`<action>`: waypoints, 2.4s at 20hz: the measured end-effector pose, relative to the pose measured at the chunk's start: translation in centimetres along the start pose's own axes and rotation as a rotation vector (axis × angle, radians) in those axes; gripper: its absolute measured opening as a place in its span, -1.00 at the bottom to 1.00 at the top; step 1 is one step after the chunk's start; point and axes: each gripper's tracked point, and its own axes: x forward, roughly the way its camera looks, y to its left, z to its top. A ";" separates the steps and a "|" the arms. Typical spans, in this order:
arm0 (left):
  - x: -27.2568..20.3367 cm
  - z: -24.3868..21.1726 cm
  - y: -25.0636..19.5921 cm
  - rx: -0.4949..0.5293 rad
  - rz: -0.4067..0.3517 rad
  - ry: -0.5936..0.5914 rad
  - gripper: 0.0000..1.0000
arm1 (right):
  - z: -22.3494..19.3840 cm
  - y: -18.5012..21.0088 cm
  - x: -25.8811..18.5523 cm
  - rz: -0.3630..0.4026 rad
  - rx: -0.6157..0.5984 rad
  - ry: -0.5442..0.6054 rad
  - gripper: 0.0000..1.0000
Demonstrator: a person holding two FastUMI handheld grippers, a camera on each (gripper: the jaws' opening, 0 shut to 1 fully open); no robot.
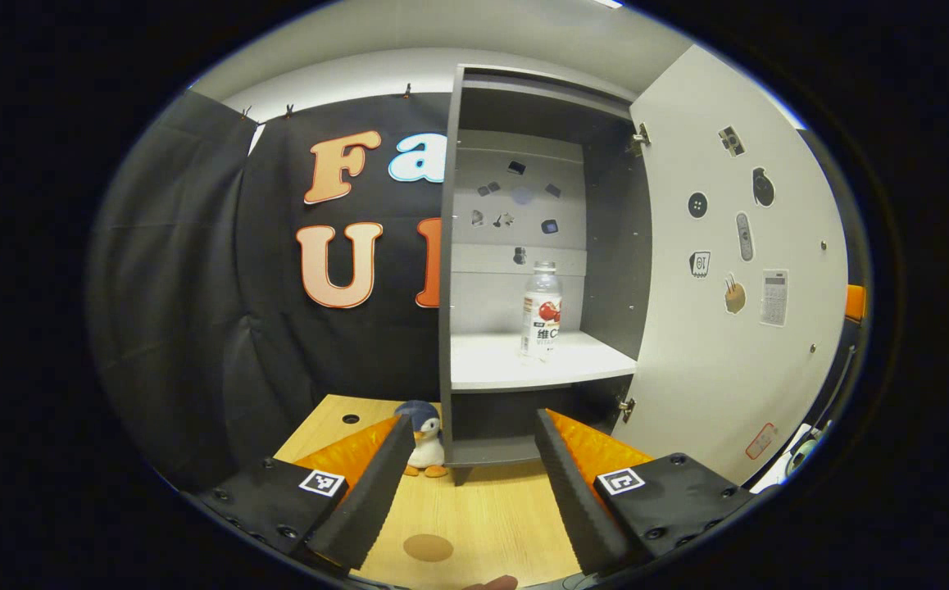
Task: Open the cabinet door with the right hand, grasp the bottle in the cabinet with the left hand and place it on the coaster, then close the cabinet door with the right hand.
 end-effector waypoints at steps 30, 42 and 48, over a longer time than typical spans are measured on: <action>24.4 5.1 -8.3 -0.006 -0.092 -0.085 0.87 | 3.3 1.9 -6.4 -0.052 -0.104 -0.085 -1.00; 31.2 5.9 -10.2 0.019 -0.175 -0.120 0.99 | -1.7 12.6 -2.5 0.015 -0.116 0.013 -1.00; 32.5 5.4 -11.0 0.031 -0.215 -0.119 0.69 | -5.4 14.3 -0.3 0.008 -0.072 0.120 -1.00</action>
